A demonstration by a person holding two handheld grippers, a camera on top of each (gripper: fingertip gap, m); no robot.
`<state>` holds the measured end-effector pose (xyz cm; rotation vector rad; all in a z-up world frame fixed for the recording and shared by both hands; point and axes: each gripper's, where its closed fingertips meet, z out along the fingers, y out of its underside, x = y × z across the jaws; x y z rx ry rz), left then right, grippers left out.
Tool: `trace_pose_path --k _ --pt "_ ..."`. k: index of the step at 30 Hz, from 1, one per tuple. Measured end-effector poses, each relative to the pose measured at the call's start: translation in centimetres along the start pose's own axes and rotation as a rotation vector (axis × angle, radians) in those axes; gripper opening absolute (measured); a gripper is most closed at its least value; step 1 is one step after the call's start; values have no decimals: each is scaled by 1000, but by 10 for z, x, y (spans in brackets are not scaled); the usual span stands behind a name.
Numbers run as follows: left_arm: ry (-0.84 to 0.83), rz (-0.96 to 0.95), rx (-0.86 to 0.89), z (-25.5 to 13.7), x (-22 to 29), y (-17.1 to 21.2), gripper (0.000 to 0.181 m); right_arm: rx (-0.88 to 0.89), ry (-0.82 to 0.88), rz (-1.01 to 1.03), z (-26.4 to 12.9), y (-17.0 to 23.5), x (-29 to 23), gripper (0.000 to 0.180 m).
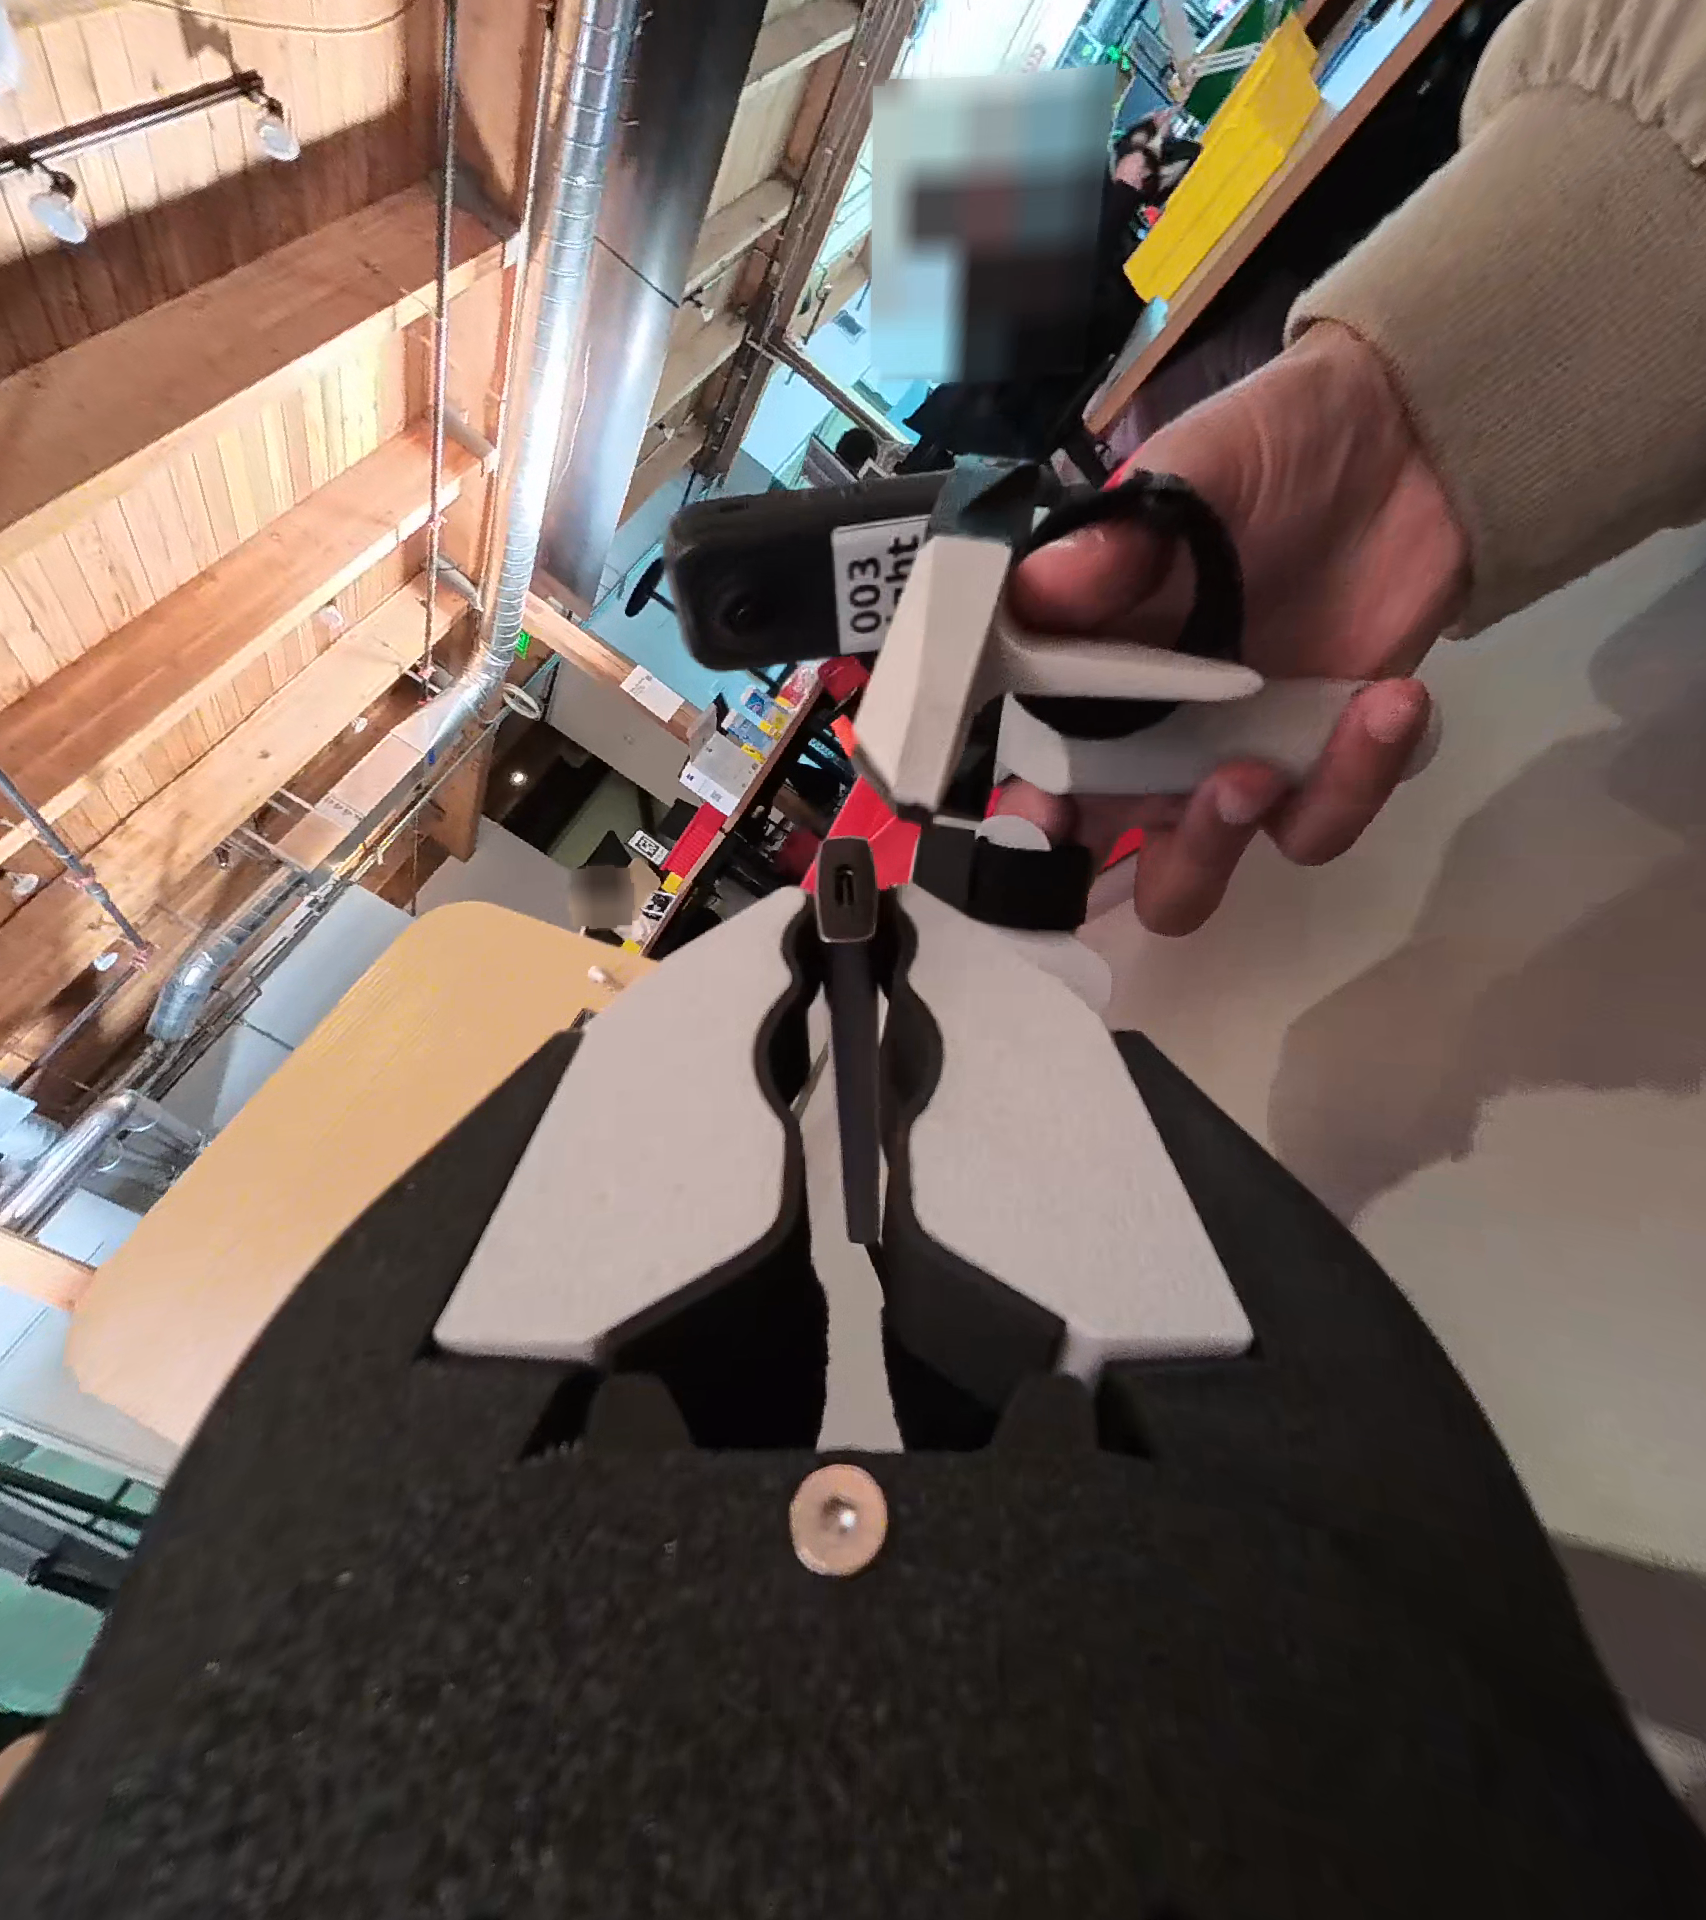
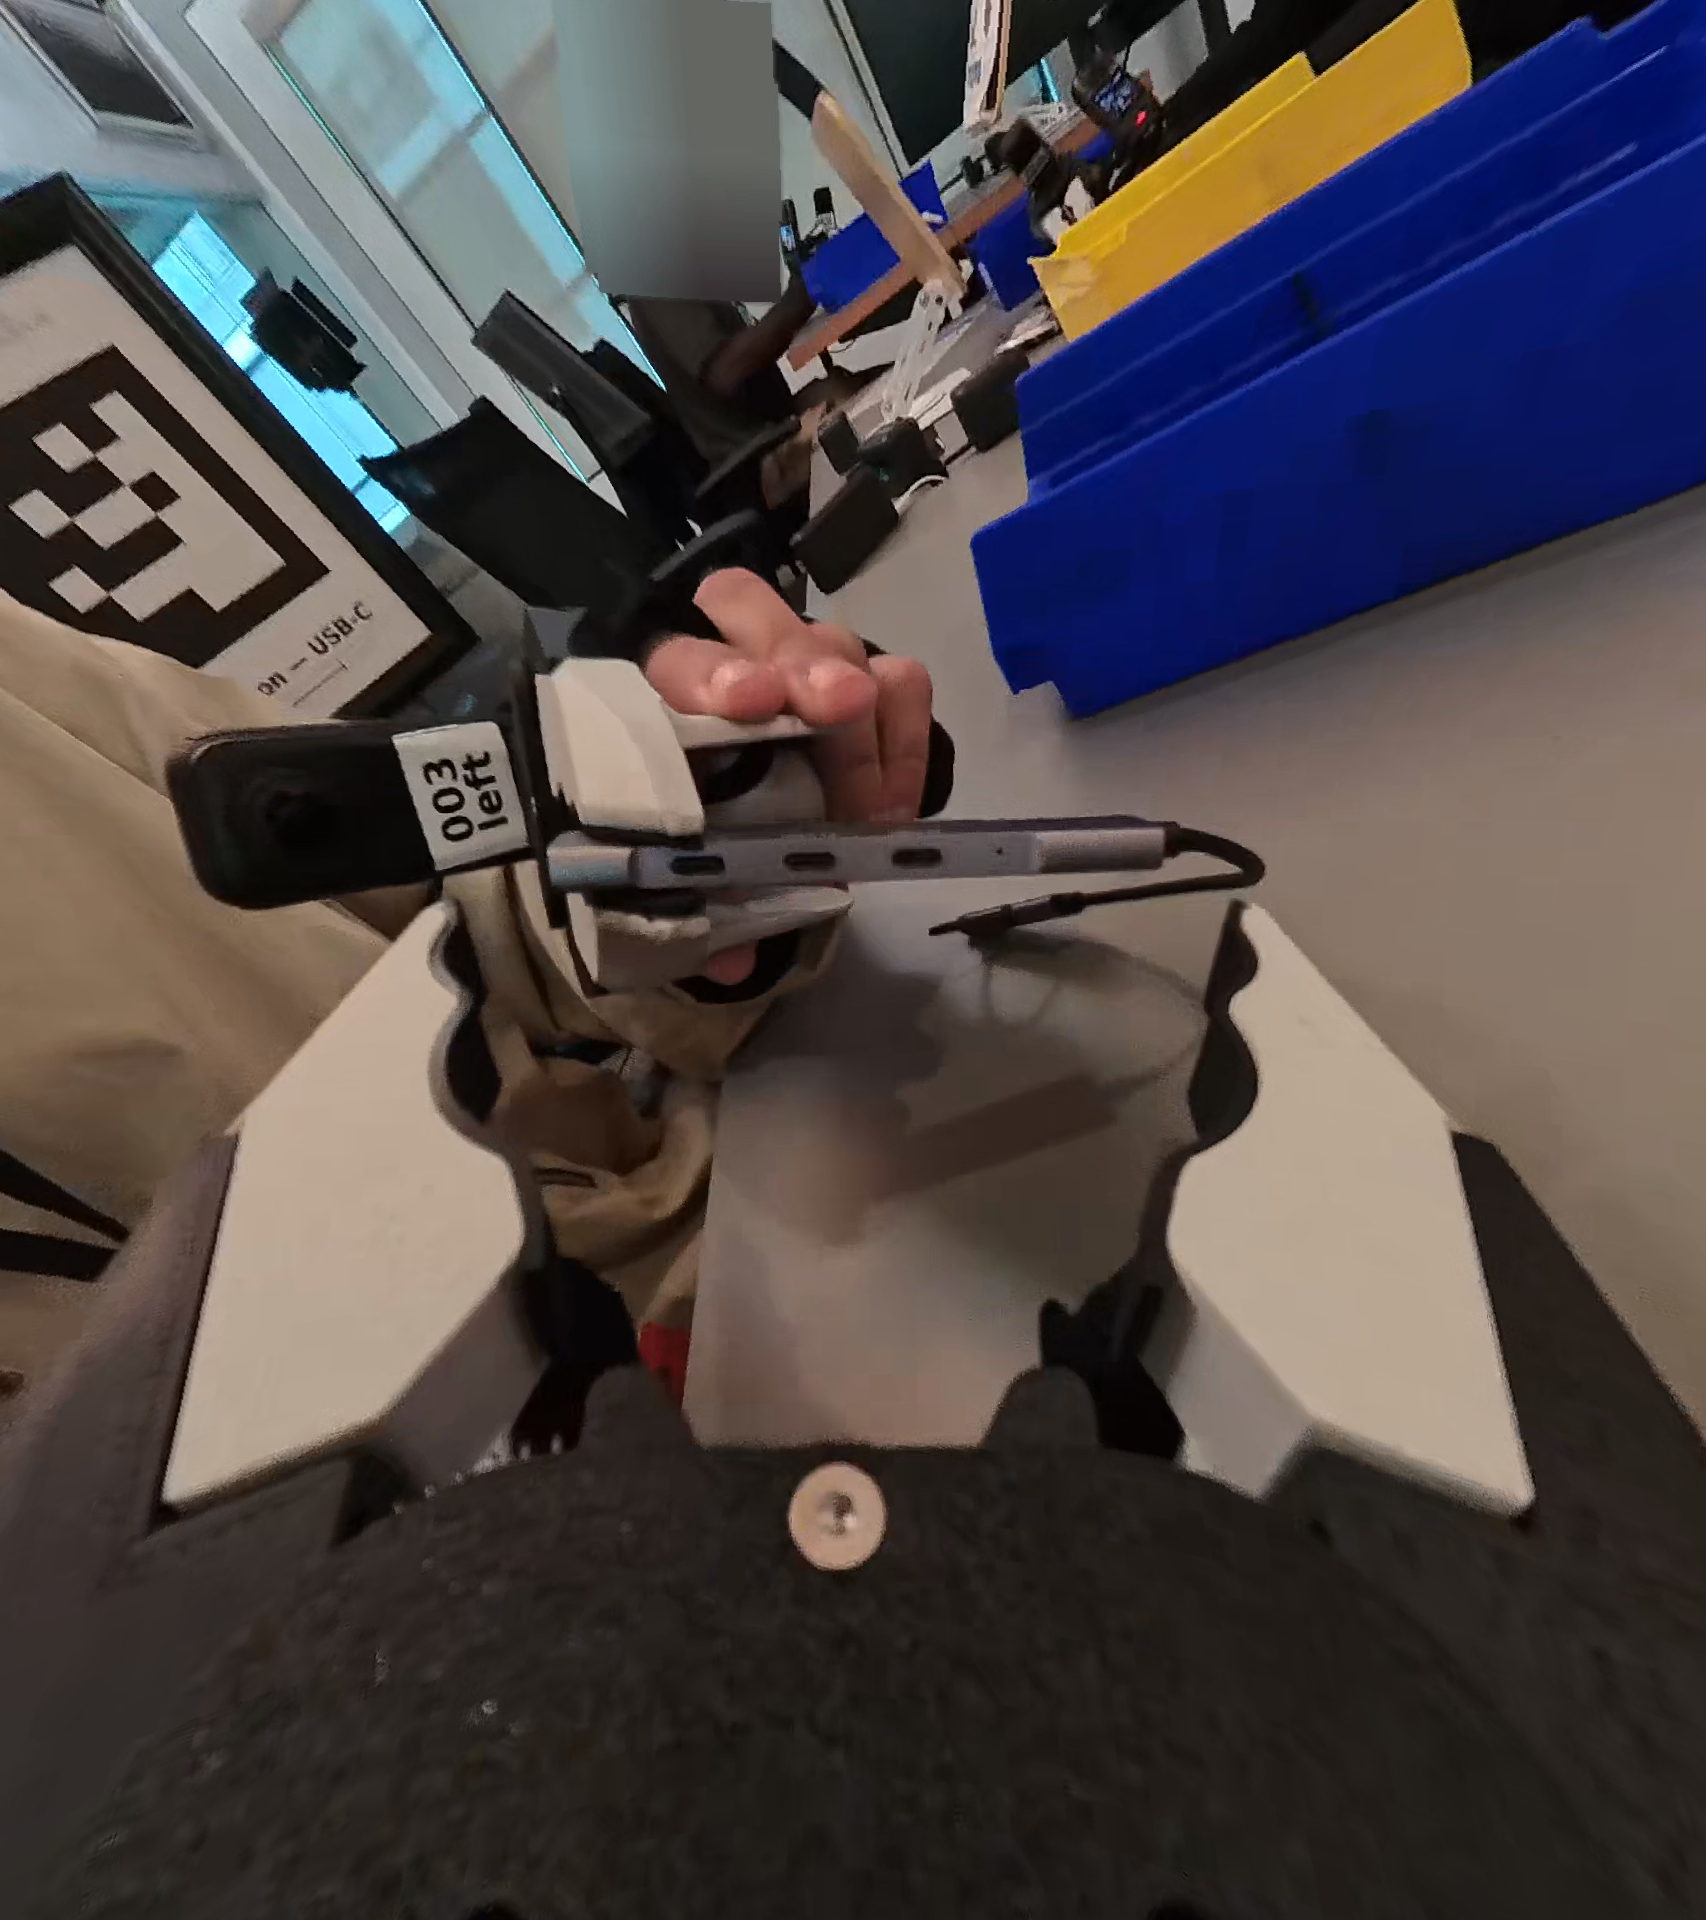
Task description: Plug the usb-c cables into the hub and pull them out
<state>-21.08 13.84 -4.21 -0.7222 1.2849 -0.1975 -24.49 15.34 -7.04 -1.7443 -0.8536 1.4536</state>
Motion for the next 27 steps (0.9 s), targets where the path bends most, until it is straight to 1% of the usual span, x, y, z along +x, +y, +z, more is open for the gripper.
trace_pose_path --k 4,10,15,19,24,27 --pt "28 28 8 2 8 -4 9 10 5 -17 2 1 0 138" --pt "51 44 16 2 15 -8 9 3 -28 -20 1 4 -3 120" --pt "61 46 14 3 18 -8 9 -19 -50 -9 1 8 -4 119" --pt "45 43 -31 5 18 0 10 -30 3 -50 -2 7 2 114" --pt "-32 17 -101 7 8 9 32 -36 42 -37 -6 6 10 114" --pt "-49 1 -136 6 4 18 37 -3 62 -34 -15 -3 14 114"
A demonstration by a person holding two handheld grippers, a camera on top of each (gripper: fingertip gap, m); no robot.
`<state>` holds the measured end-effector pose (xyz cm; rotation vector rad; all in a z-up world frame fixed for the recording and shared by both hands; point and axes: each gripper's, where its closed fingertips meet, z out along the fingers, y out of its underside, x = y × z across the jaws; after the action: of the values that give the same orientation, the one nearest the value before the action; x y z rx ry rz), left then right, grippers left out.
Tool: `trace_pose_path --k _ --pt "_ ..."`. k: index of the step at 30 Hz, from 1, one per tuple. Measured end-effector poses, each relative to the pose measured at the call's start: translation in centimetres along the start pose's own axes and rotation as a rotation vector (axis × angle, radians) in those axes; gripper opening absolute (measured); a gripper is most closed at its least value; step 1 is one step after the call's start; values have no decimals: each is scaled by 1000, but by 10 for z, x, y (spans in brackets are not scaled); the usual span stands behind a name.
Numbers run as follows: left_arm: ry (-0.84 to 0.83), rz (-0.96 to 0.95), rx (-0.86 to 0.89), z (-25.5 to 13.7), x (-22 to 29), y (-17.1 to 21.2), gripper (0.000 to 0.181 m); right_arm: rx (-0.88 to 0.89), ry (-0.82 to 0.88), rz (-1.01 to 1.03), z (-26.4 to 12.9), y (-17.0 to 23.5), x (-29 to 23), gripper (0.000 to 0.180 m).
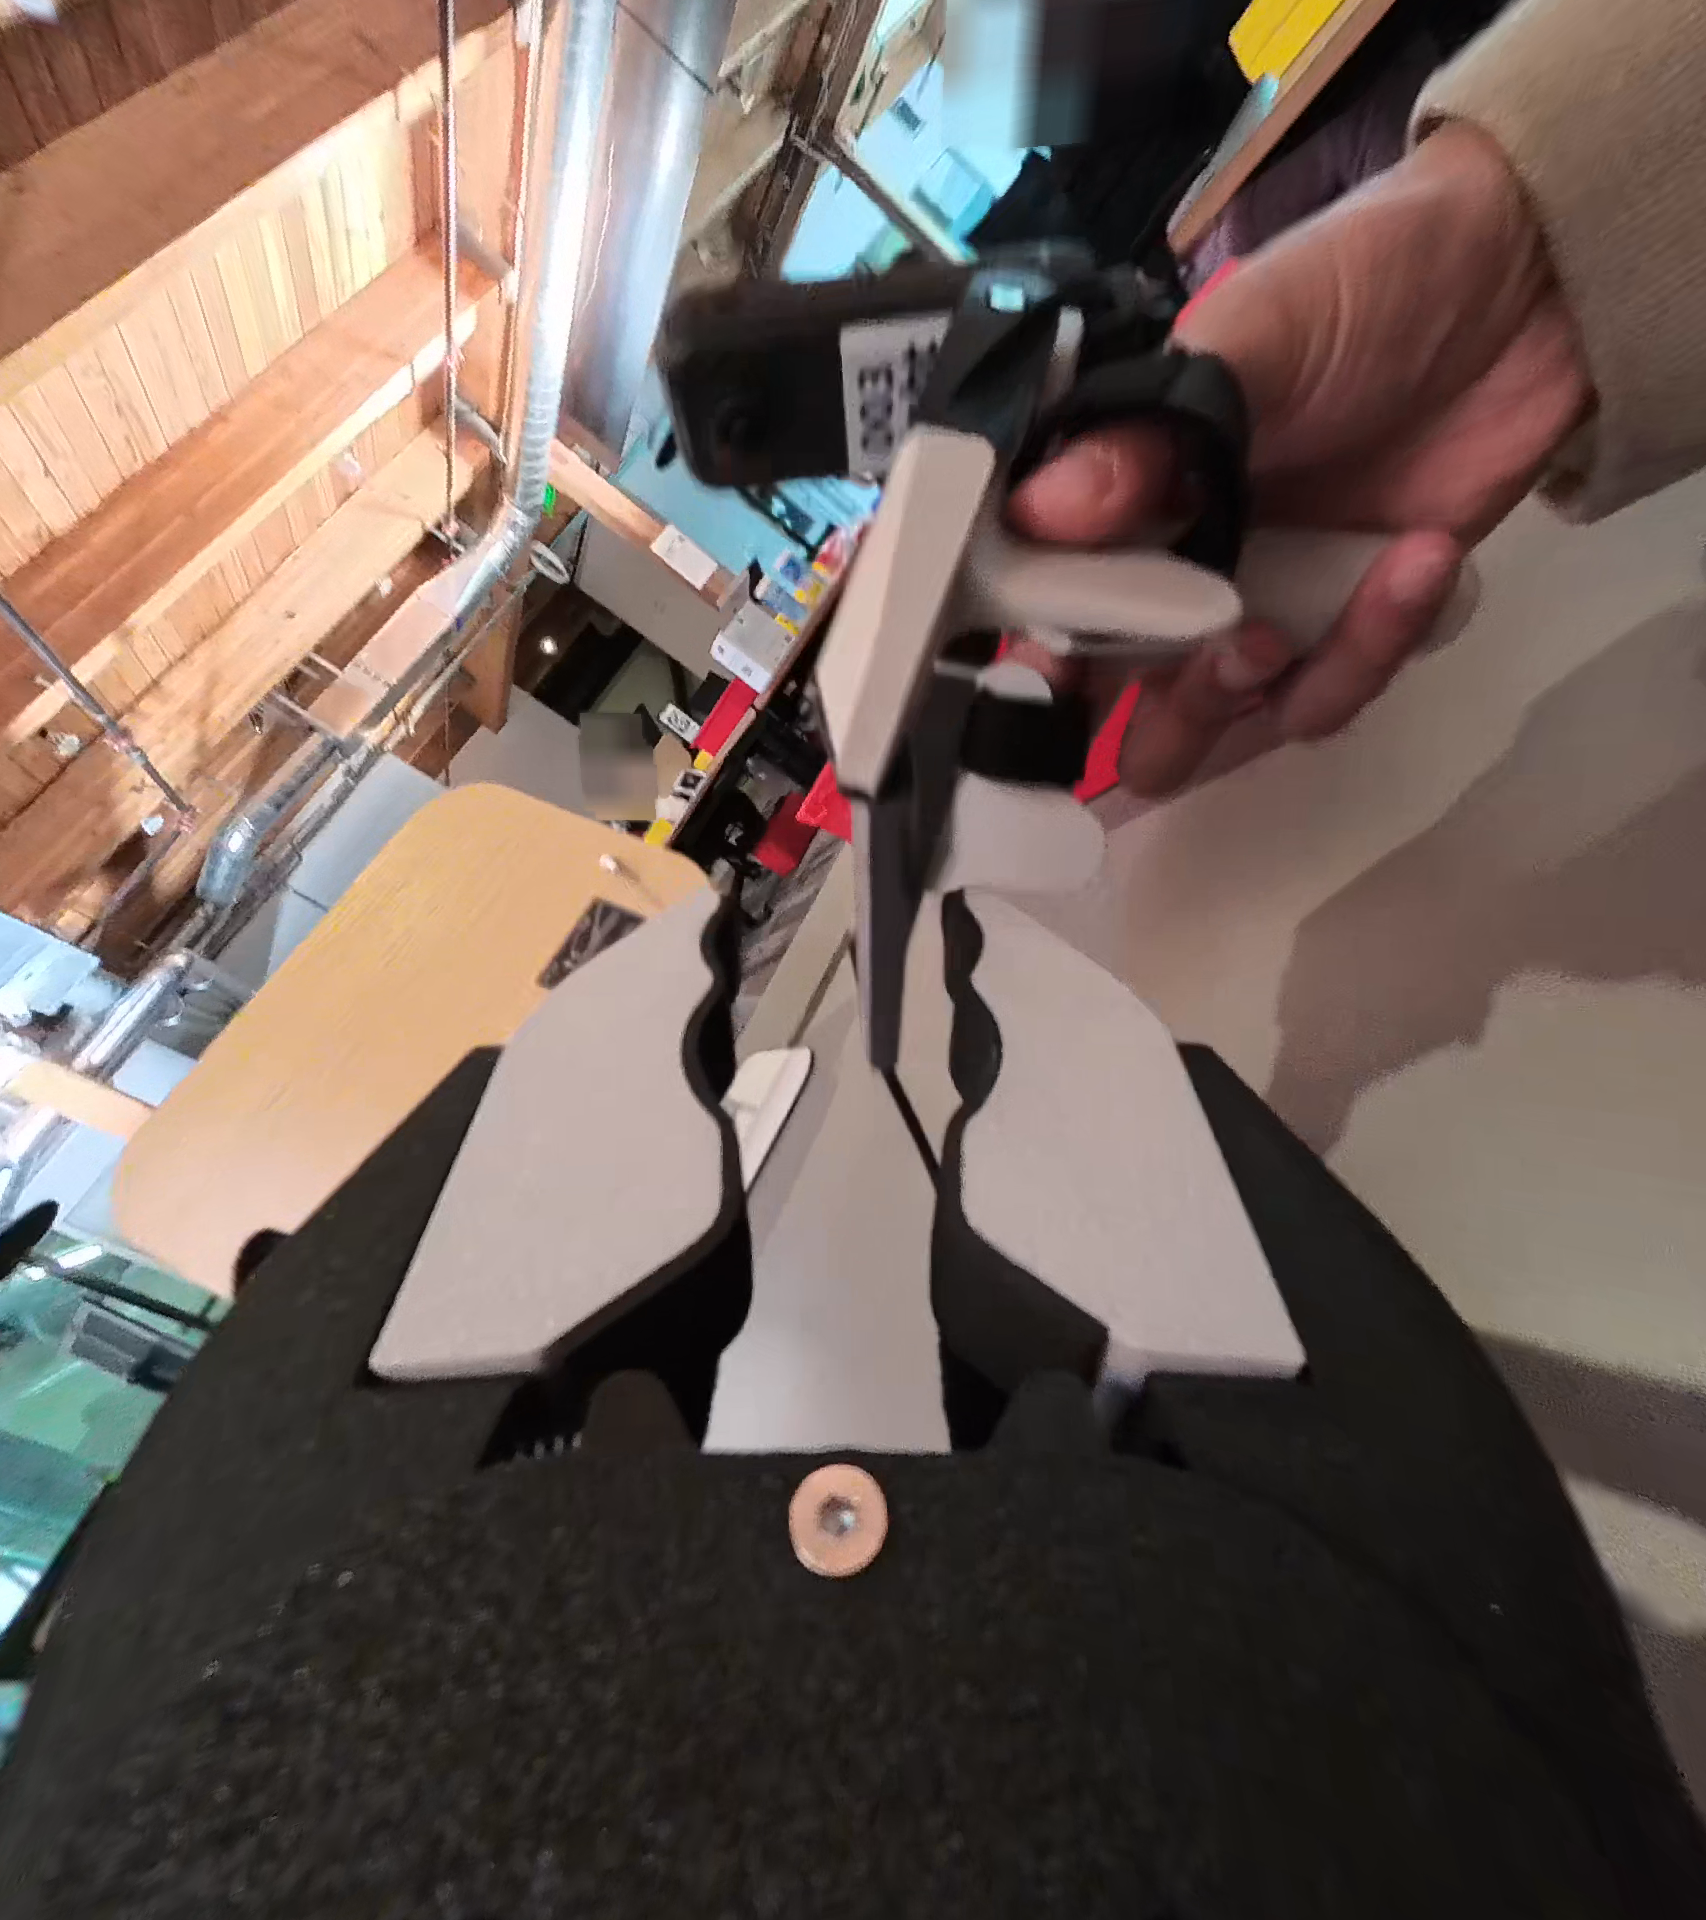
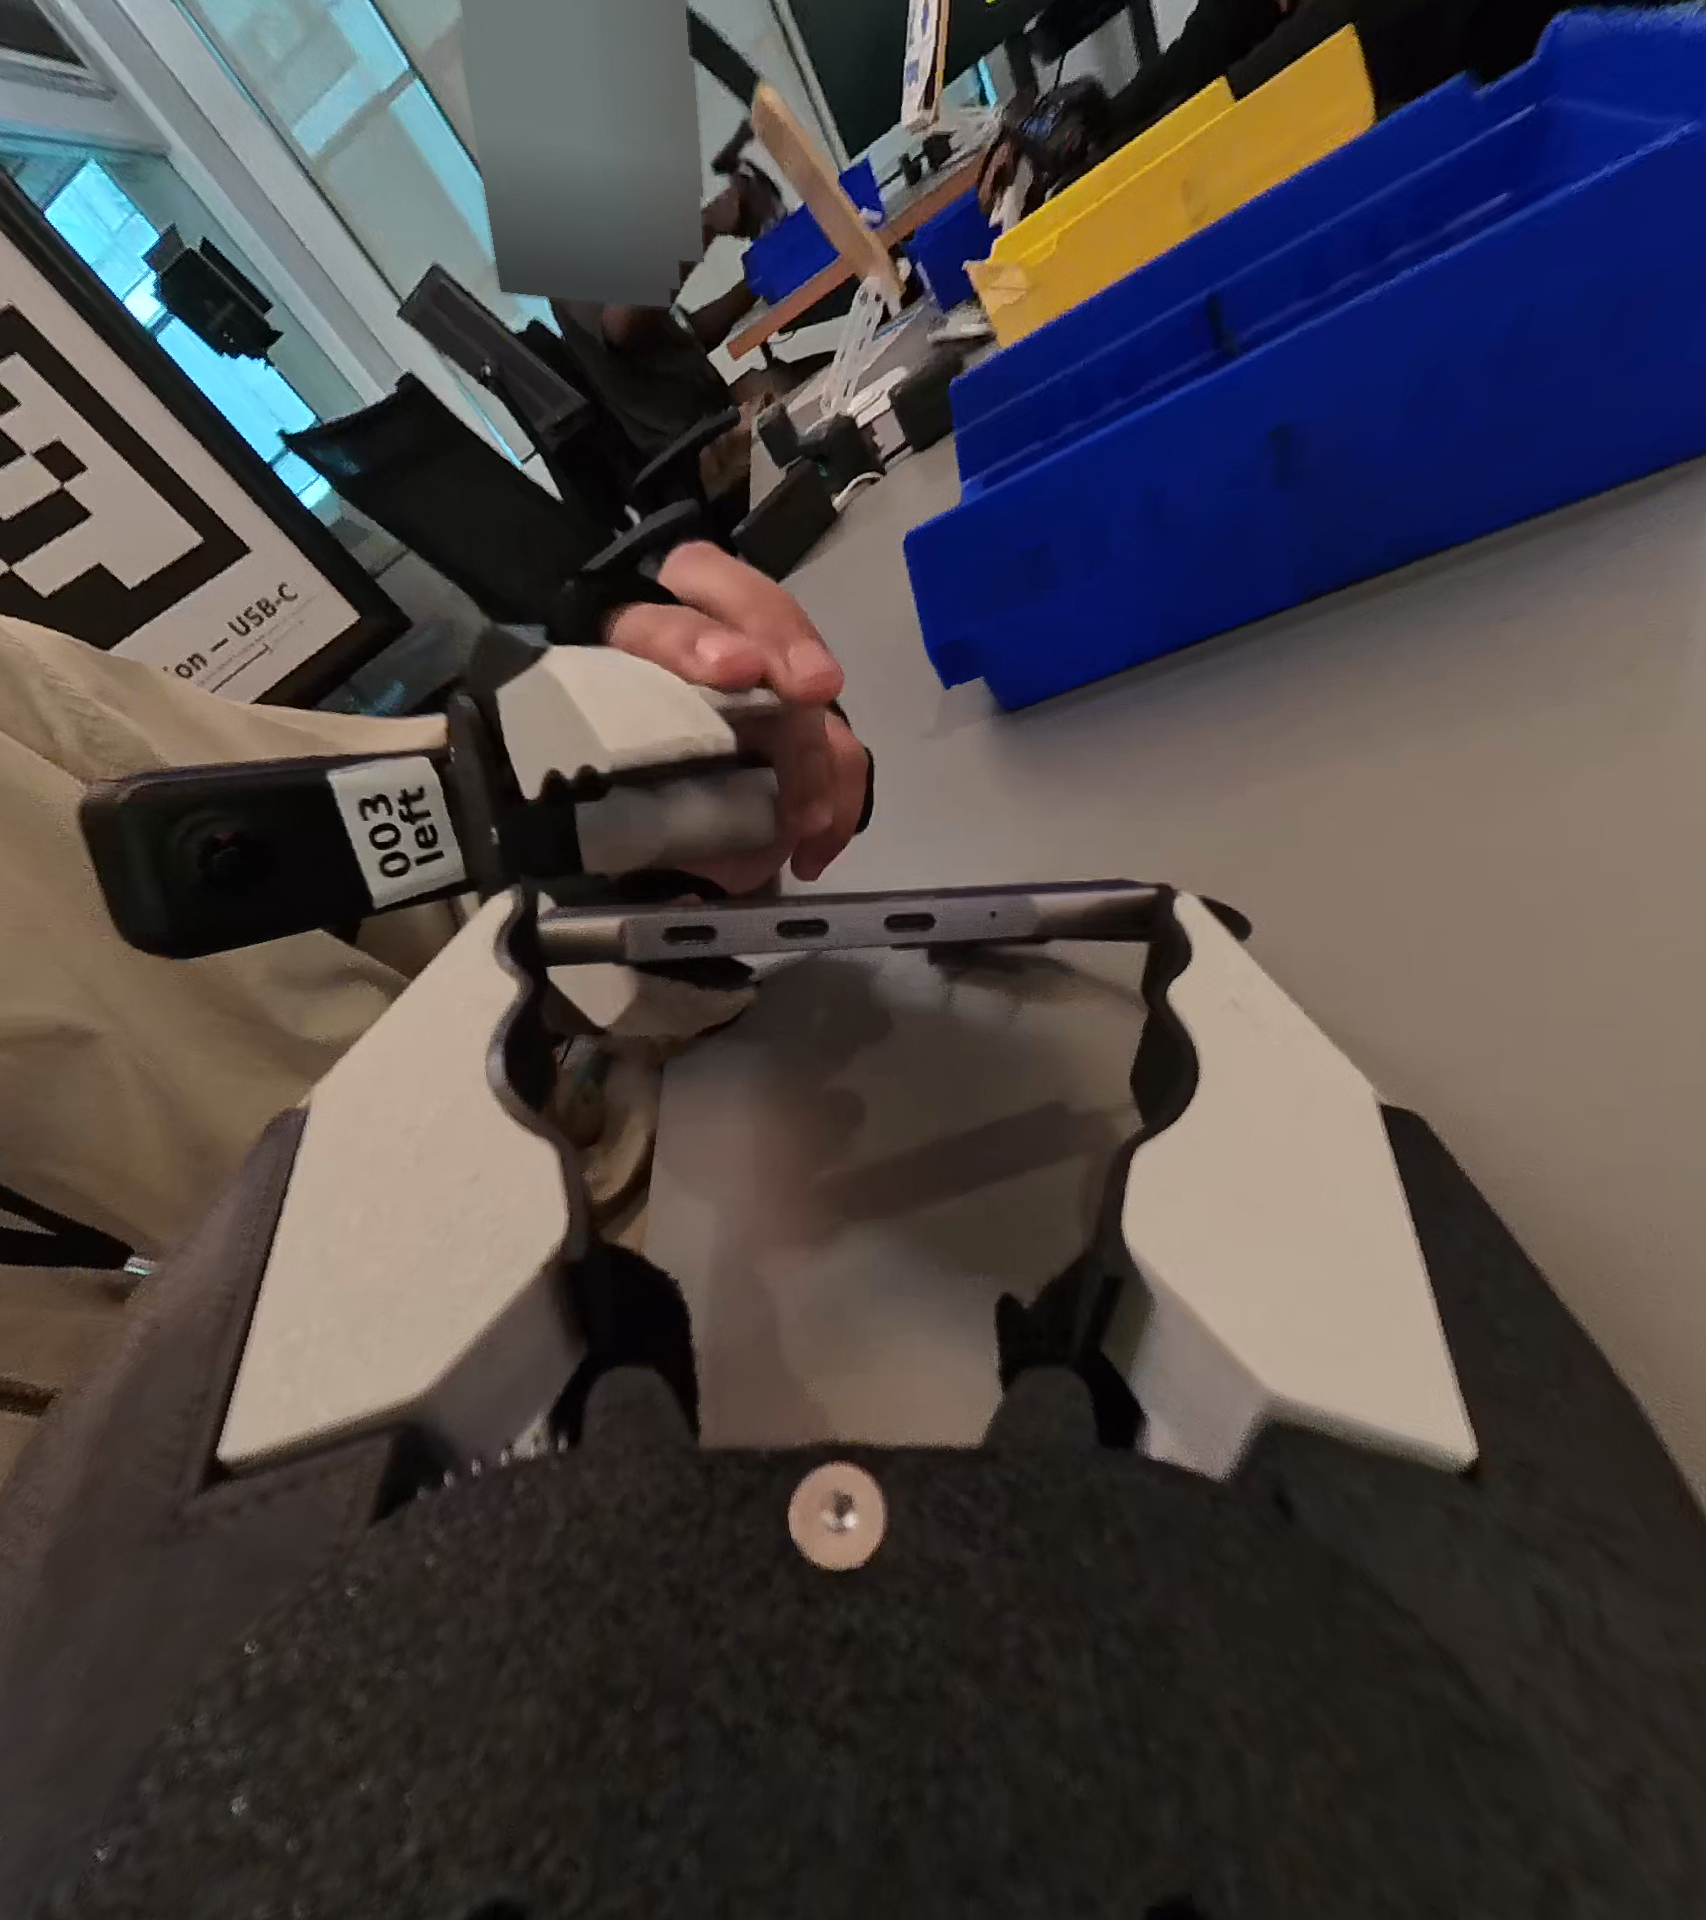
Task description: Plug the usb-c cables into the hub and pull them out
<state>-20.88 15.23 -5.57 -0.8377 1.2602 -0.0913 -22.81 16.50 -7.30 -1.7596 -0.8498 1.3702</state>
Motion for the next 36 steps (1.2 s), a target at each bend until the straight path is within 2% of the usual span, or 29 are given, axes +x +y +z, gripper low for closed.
trace_pose_path --k 3,6,9,17,21,25,29,32,36 --pt "-11 -49 -38 0 -5 13 39 53 72 -18 -19 -17 10 114" --pt "-54 -107 -92 2 -14 29 34 128 158 -57 -47 -42 17 114" --pt "-69 -165 -129 3 -18 42 31 151 304 -130 -80 -71 27 113" --pt "-58 -132 -159 5 -12 46 27 246 625 -289 -192 -197 32 113" --pt "-48 -120 -171 6 -9 48 26 265 727 -289 -236 -234 41 114" --pt "-46 -128 -194 7 -10 53 25 204 866 -163 -267 -221 103 113" --pt "-41 -127 -201 7 -9 53 25 91 1044 59 -287 -159 181 114" --pt "-39 -125 -202 7 -8 53 25 -5 1171 122 -295 -114 225 114" --pt "-33 -114 -208 9 -5 54 24 -269 1303 162 -296 -69 277 114"
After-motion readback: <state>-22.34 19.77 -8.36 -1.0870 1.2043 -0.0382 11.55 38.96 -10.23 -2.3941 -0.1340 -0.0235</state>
